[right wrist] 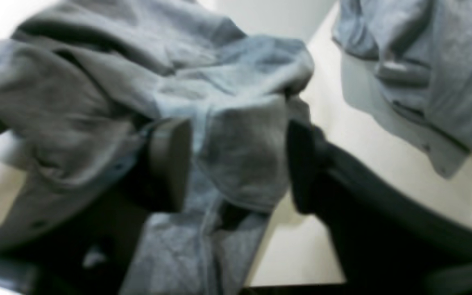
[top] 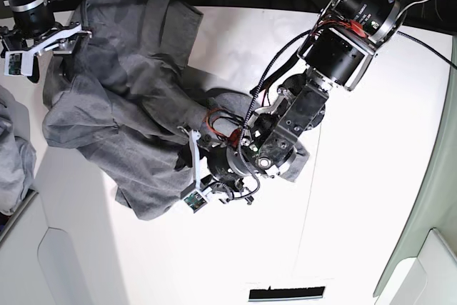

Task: Layout the t-shirt on the table in an organized manner, then fold the t-shirt properly
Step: 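Regrasp the shirt fabric with the left gripper near the right gripper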

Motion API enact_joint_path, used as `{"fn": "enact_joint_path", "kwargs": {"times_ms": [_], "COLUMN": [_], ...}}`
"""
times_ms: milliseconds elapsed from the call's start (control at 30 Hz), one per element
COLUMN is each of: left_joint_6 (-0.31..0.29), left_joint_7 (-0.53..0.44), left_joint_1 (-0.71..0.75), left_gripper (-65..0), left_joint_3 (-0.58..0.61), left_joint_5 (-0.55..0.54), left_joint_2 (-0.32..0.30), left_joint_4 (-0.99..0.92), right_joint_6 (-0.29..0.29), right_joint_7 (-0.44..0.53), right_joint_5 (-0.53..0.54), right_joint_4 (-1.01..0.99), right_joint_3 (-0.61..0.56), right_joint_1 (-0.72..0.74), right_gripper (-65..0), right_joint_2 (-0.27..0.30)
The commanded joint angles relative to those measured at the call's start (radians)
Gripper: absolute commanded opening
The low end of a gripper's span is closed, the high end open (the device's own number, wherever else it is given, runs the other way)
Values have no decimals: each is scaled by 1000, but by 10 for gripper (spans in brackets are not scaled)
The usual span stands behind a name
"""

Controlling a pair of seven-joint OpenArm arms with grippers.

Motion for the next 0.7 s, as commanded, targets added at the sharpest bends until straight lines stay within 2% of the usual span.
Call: {"fn": "enact_joint_path", "kwargs": {"times_ms": [0, 233, 367, 433, 533, 667], "left_joint_6": [1, 2, 92, 138, 170, 191], "left_joint_7": [-41, -155, -196, -207, -237, -246], "left_joint_1": [-35, -40, -69, -89, -120, -152], "left_gripper": [-306, -306, -306, -306, -306, -310], "left_joint_3": [-5, -5, -5, -5, -5, -5], "left_joint_5": [-8, 21, 90, 121, 172, 179], "left_joint_2": [12, 62, 113, 136, 163, 180], "left_joint_4": [-15, -166, -261, -318, -402, -463], "right_joint_6": [-11, -3, -5, -4, -3, -3], "right_joint_7": [29, 35, 35, 35, 35, 35], "right_joint_5": [-17, -43, -43, -43, -41, -32], "right_joint_4": [10, -115, -231, -277, -302, -301], "right_joint_3": [6, 5, 4, 5, 5, 5], "right_joint_1": [11, 86, 148, 164, 175, 196], "right_gripper": [-253, -256, -257, -326, -496, -610], "right_joint_2": [9, 9, 9, 9, 9, 9]}}
